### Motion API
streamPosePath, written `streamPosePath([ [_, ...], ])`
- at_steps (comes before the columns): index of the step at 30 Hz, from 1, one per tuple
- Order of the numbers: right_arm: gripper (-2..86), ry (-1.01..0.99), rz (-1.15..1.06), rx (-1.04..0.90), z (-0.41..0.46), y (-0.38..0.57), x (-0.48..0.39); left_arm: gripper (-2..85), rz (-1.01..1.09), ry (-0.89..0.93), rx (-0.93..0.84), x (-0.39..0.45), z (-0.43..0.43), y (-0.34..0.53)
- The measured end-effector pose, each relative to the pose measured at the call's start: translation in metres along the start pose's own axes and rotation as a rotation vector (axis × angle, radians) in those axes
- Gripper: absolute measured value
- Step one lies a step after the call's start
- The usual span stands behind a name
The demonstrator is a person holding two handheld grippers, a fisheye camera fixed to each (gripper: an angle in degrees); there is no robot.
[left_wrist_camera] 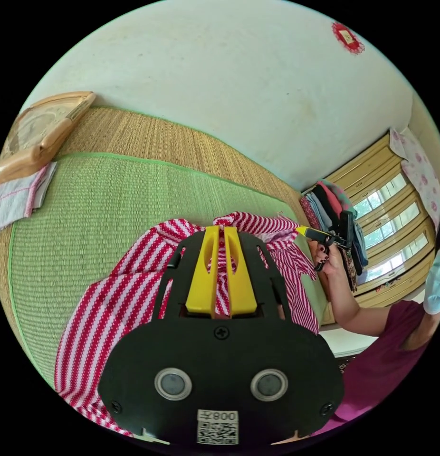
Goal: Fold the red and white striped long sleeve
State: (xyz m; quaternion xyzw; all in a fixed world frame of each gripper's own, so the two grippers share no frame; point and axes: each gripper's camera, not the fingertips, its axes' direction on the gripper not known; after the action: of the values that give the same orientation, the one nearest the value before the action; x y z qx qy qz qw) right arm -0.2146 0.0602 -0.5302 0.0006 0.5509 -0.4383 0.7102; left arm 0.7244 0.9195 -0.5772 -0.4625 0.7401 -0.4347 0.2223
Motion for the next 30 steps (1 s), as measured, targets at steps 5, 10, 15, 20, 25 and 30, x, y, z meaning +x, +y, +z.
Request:
streamPosePath([
  [5,1.4,-0.049,0.031,0.024,-0.002,0.007,0.018,1.8,-0.007,0.040,-0.008,-0.009,0.003,0.007],
  [10,1.3,-0.057,0.040,0.027,0.000,0.006,0.024,1.9,-0.061,0.106,0.036,-0.021,0.000,0.010],
  [15,1.5,-0.084,0.111,0.009,0.018,-0.013,0.048,1.9,-0.116,0.052,0.009,-0.036,0.019,-0.003],
  [20,1.7,-0.057,0.181,-0.017,0.047,-0.045,0.076,2.2,-0.180,-0.011,-0.010,-0.050,0.041,-0.015],
  [25,2.1,-0.050,0.198,-0.030,0.067,-0.060,0.084,3.5,-0.181,-0.048,0.014,-0.046,0.048,-0.015],
  [30,2.5,-0.050,0.197,0.030,0.066,-0.056,0.082,6.0,-0.123,-0.125,0.077,-0.024,0.033,-0.006],
])
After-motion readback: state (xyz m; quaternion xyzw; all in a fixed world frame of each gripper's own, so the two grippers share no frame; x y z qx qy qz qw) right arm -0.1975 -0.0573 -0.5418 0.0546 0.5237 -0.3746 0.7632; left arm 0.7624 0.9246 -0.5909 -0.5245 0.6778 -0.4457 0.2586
